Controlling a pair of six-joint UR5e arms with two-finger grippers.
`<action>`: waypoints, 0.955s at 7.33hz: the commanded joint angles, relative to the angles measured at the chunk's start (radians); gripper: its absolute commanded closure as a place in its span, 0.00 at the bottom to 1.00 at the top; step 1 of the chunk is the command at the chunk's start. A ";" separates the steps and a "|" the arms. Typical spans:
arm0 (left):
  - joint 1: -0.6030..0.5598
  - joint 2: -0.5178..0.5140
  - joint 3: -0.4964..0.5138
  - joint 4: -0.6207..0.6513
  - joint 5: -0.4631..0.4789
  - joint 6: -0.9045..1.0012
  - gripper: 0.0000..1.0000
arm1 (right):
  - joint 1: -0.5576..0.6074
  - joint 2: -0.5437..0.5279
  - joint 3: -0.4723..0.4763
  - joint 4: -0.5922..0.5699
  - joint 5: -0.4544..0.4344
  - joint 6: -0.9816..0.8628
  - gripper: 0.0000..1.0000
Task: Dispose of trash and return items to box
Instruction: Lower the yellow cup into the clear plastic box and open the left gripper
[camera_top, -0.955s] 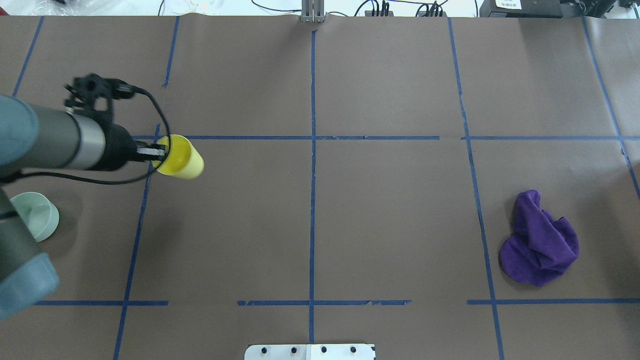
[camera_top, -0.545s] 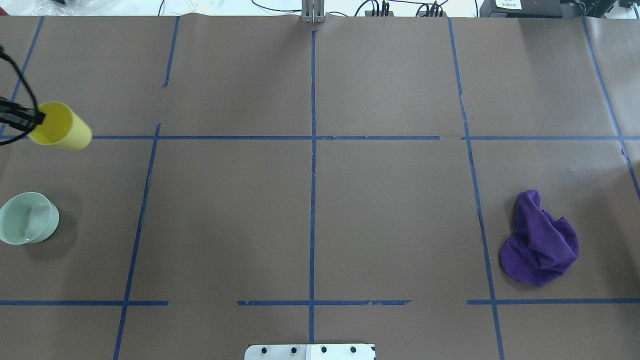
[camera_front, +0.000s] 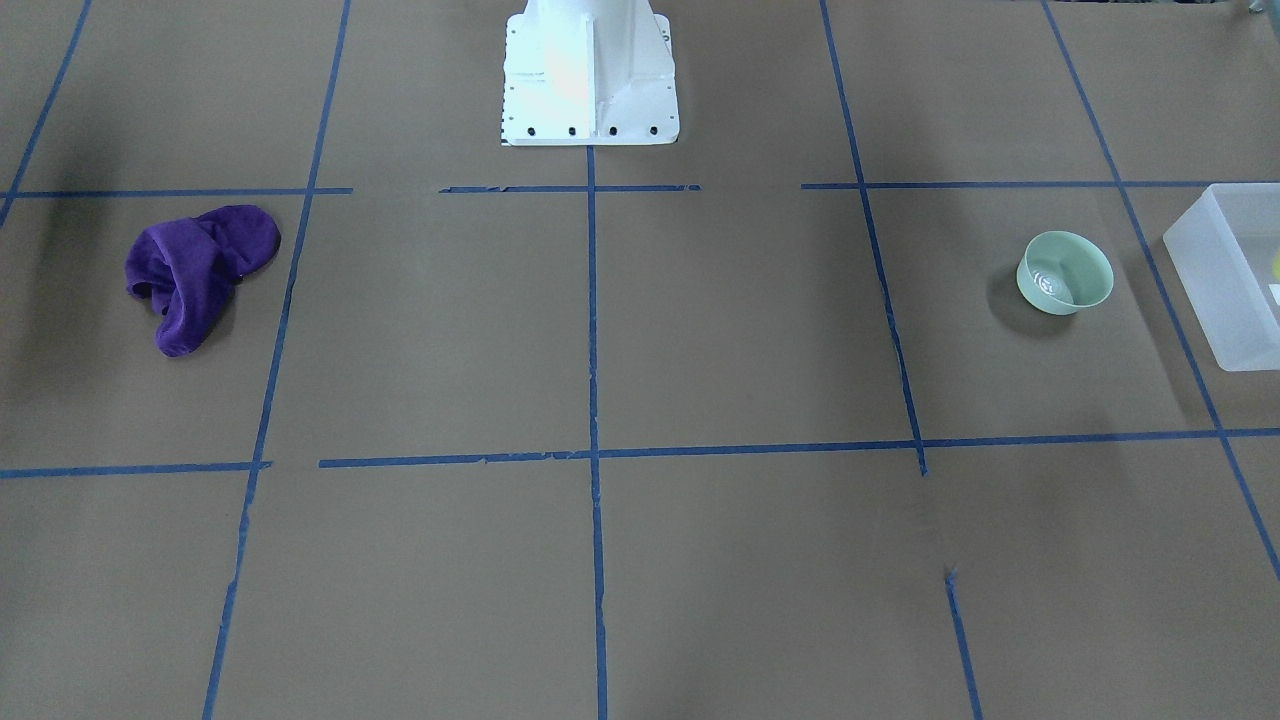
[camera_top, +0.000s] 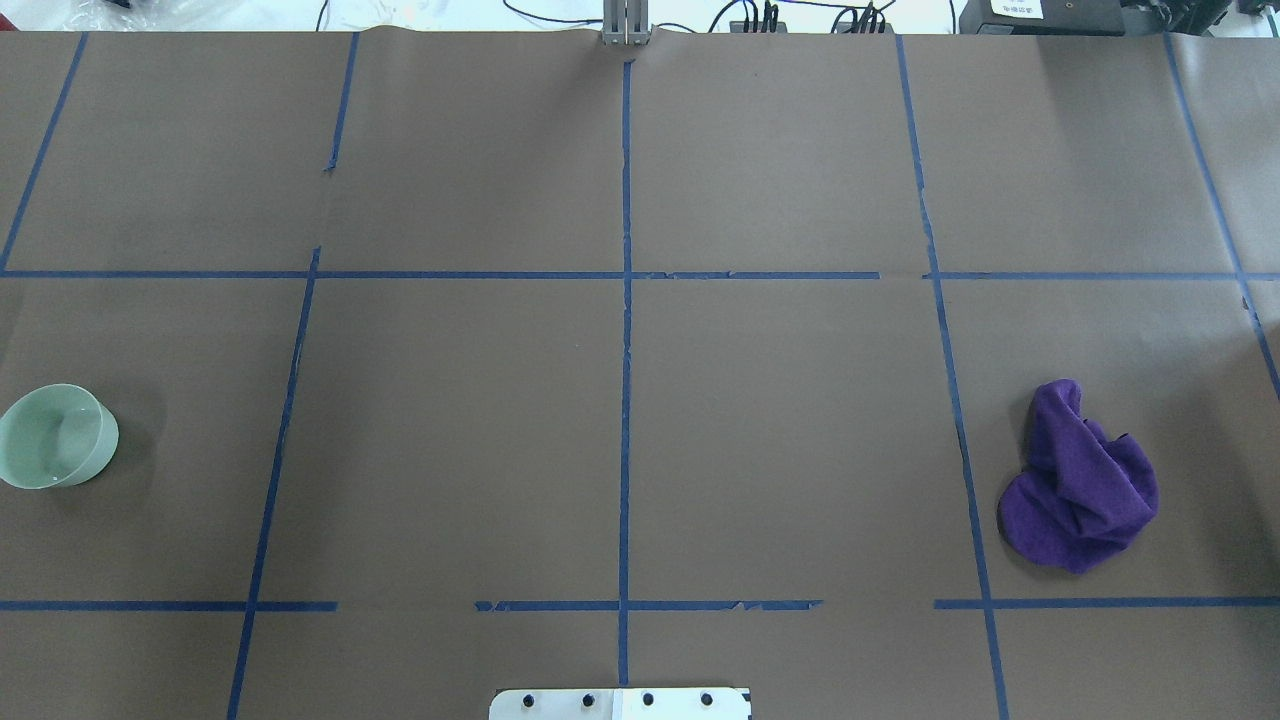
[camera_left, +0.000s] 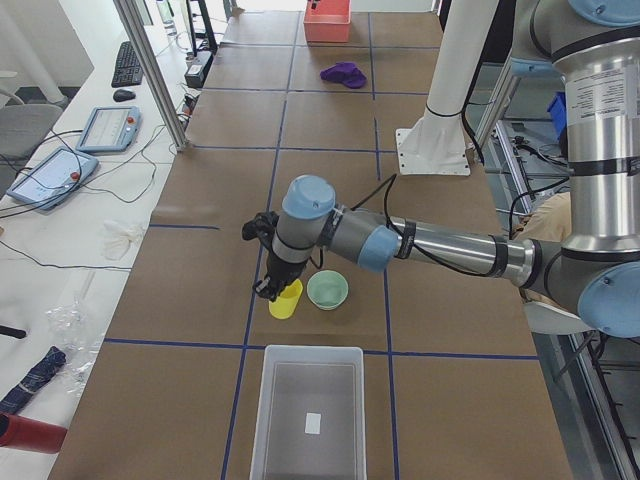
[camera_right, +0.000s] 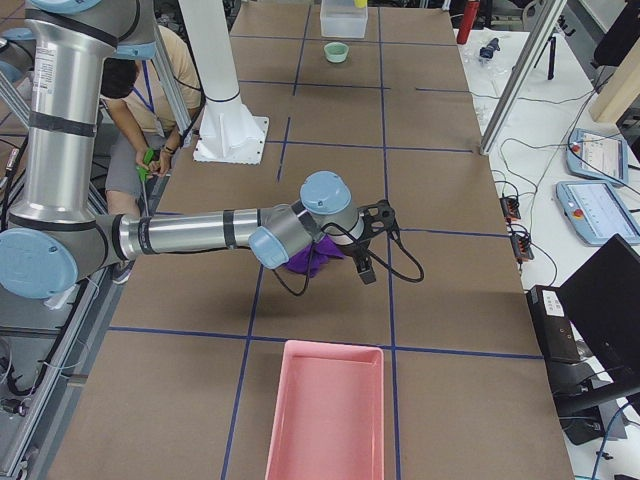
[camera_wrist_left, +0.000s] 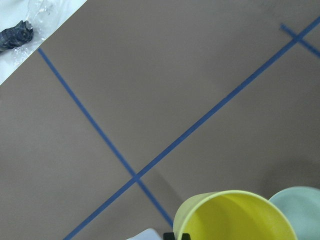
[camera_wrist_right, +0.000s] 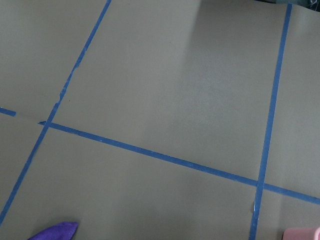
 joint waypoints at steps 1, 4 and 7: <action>-0.059 0.025 0.157 -0.109 -0.016 0.129 1.00 | 0.000 0.003 -0.001 0.000 0.000 0.000 0.00; -0.048 0.040 0.377 -0.415 -0.114 -0.006 1.00 | -0.002 0.001 -0.001 0.000 0.000 0.000 0.00; 0.030 0.088 0.398 -0.428 -0.191 0.005 0.94 | -0.002 -0.005 -0.002 0.002 0.000 0.000 0.00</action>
